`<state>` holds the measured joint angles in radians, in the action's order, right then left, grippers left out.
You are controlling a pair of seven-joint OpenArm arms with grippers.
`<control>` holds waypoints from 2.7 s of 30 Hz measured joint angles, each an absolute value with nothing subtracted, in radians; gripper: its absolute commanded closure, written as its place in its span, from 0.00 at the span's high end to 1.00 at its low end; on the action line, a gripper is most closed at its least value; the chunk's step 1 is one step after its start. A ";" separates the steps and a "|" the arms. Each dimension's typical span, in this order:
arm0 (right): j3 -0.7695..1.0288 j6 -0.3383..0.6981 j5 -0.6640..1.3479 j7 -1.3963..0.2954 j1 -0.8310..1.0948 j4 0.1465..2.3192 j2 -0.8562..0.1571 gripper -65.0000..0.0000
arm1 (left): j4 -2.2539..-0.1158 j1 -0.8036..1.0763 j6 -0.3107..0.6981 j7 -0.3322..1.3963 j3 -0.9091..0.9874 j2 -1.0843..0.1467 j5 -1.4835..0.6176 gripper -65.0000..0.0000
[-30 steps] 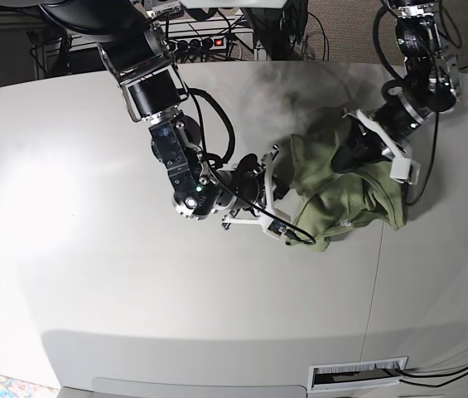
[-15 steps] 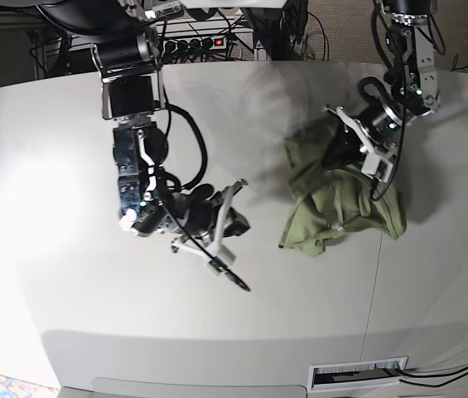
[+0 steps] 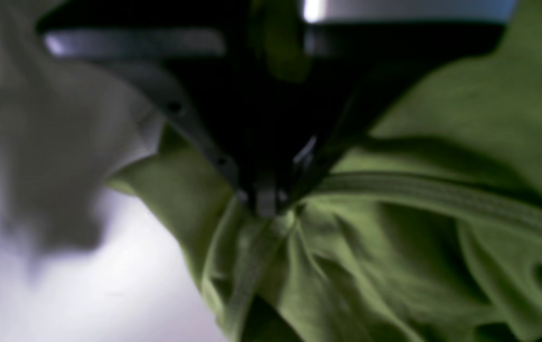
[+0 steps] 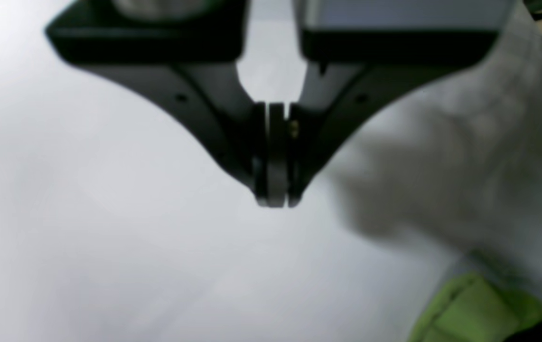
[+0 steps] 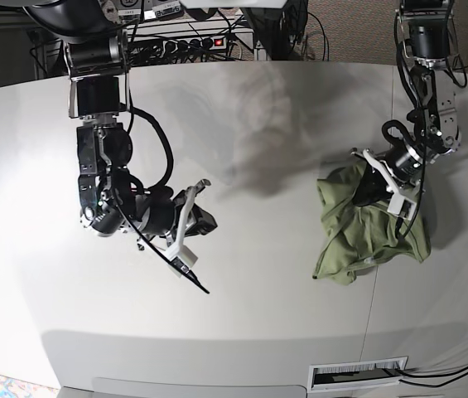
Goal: Fold the T-shirt properly
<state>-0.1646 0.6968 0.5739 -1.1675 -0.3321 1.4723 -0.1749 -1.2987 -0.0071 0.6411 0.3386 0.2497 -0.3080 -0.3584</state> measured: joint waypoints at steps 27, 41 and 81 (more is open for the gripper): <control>-0.163 0.697 0.599 -1.171 -0.319 1.480 -0.208 0.00 | -1.416 -0.001 0.693 0.366 0.142 -0.472 -0.385 0.00; -0.152 0.697 0.587 -1.283 -0.304 1.563 -0.239 0.00 | -1.852 0.109 0.598 0.707 0.240 -0.524 -0.678 0.00; 0.493 0.697 0.786 -1.274 0.718 2.106 -0.302 0.00 | -2.098 1.043 0.600 0.684 0.663 -0.219 -0.772 0.00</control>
<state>0.4931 0.6971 0.7856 -1.2739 0.7177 2.1056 -0.3019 -2.0975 1.0431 0.5999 0.6838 0.6628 -0.2192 -0.7719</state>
